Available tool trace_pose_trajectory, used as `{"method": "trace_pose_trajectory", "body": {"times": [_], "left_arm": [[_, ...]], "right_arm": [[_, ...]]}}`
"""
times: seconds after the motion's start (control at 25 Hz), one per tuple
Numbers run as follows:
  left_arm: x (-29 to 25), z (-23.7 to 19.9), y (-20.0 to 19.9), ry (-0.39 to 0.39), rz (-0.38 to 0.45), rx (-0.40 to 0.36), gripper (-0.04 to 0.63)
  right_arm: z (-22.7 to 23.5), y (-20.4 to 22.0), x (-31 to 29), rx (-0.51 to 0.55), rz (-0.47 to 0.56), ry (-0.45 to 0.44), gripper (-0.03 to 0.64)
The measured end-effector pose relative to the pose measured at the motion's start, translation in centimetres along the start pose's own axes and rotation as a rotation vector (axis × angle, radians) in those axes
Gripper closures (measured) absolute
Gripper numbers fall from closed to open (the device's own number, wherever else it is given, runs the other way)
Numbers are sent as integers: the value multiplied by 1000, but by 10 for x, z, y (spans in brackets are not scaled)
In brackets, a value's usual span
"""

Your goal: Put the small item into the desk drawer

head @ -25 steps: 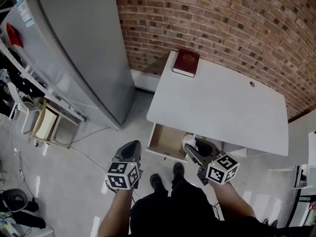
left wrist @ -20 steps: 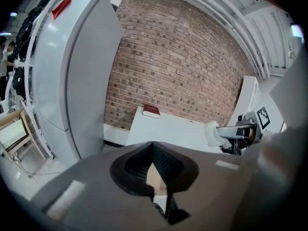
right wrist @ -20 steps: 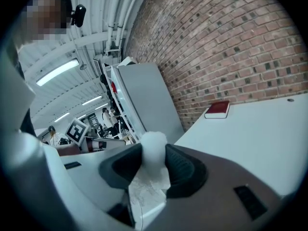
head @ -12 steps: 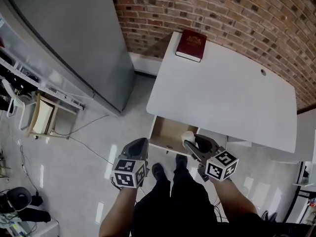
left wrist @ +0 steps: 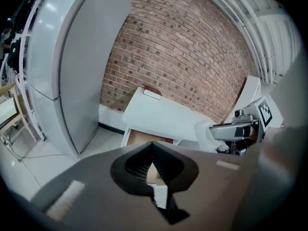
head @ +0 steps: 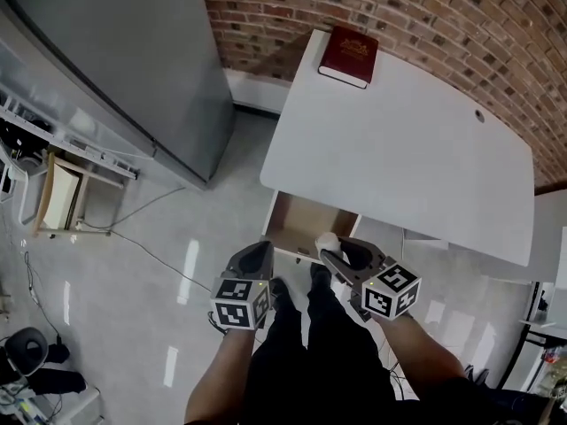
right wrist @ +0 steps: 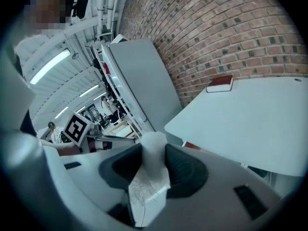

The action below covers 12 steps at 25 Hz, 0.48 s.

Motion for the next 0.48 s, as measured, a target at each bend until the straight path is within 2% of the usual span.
{"method": "trace_pose_trajectory", "body": {"times": [0.24,0.48], "left_arm": [[-15,-9,21,17,-21,10,584],[-36,-29,47,-5,-37,43,584]], "right_arm": [[6,20,-14,18,-64,-2,459],[29,53,-41,39,-124,-3,459]]}}
Point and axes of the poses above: the fingertips, and each gripper's own axes: x backward along the fingers, z to its right, y out of its underside, the point moved 5 cm from there along x, backward along the fingers, and after that the axes turned 12 degrees about z, right-handed, at the moved point
